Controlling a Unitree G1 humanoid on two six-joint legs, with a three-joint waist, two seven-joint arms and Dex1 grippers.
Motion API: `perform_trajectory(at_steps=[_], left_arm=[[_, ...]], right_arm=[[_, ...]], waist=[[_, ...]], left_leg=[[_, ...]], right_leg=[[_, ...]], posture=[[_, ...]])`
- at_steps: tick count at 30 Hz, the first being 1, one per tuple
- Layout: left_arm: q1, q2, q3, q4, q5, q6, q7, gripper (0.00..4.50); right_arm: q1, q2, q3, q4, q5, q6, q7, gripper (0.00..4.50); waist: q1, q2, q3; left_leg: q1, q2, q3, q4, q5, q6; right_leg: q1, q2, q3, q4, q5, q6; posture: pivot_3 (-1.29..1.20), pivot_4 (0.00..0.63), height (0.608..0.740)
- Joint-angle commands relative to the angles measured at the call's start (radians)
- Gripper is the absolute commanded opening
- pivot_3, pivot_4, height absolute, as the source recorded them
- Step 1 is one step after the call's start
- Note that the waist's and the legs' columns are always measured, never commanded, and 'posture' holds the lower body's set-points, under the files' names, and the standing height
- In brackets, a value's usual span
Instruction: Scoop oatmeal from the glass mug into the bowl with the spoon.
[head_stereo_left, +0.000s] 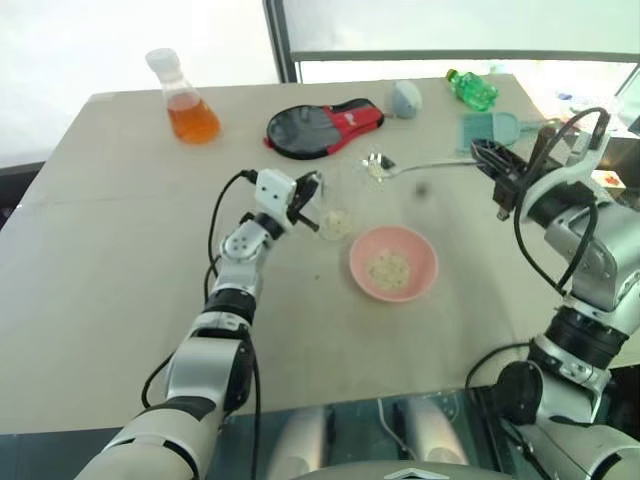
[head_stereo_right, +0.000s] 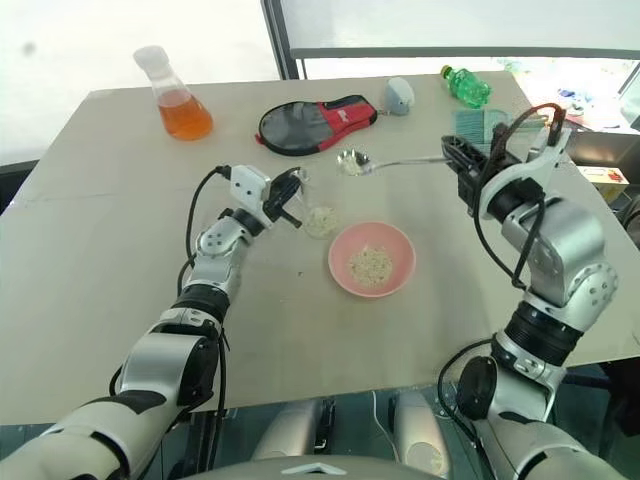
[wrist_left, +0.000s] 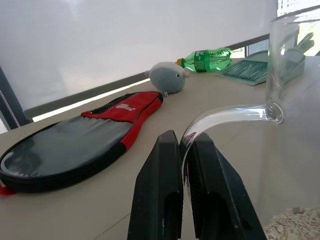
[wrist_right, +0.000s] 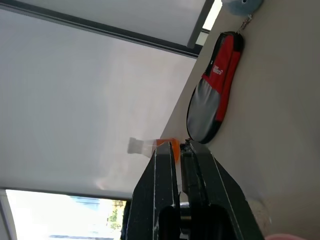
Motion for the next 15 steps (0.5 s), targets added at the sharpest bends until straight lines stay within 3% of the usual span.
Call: perform_trajectory(at_steps=[1,8,12,15], left_arm=[[0.014,0.027,0.0,0.038,0.028,0.018,0.013,0.07],[0.018,0.024,-0.005,0.036,0.032,0.017,0.011,0.07],[0.017,0.022,-0.01,0.034,0.034,0.018,0.009,0.07],[0.016,0.022,-0.012,0.03,0.034,0.019,0.008,0.07]], right_arm=[[0.045,-0.073,0.01,-0.03,0.031,0.049,0.106,0.0],[0.154,-0.284,0.091,-0.002,0.031,0.129,0.287,0.0],[0.16,-0.349,0.15,-0.01,0.031,0.121,0.333,0.0],[0.169,-0.478,0.229,-0.031,0.031,0.139,0.36,0.0]], waist=[[-0.001,0.0,0.0],[-0.004,0.0,0.0],[-0.004,0.0,0.0],[-0.002,0.0,0.0]], left_leg=[[0.001,0.0,0.0,0.0,0.0,0.0],[0.008,0.001,0.002,-0.001,0.0,0.0],[0.01,0.001,0.002,-0.001,0.0,0.0],[0.01,0.001,0.001,-0.001,0.0,0.0]], right_leg=[[0.0,0.0,0.0,0.0,0.0,0.0],[0.008,0.0,0.002,-0.001,0.0,0.0],[0.01,0.0,0.002,-0.001,0.0,0.0],[0.01,0.0,0.002,-0.002,0.0,0.0]], posture=[[0.0,0.15,0.74],[0.0,0.15,0.74],[0.0,0.15,0.74],[0.0,0.15,0.74]])
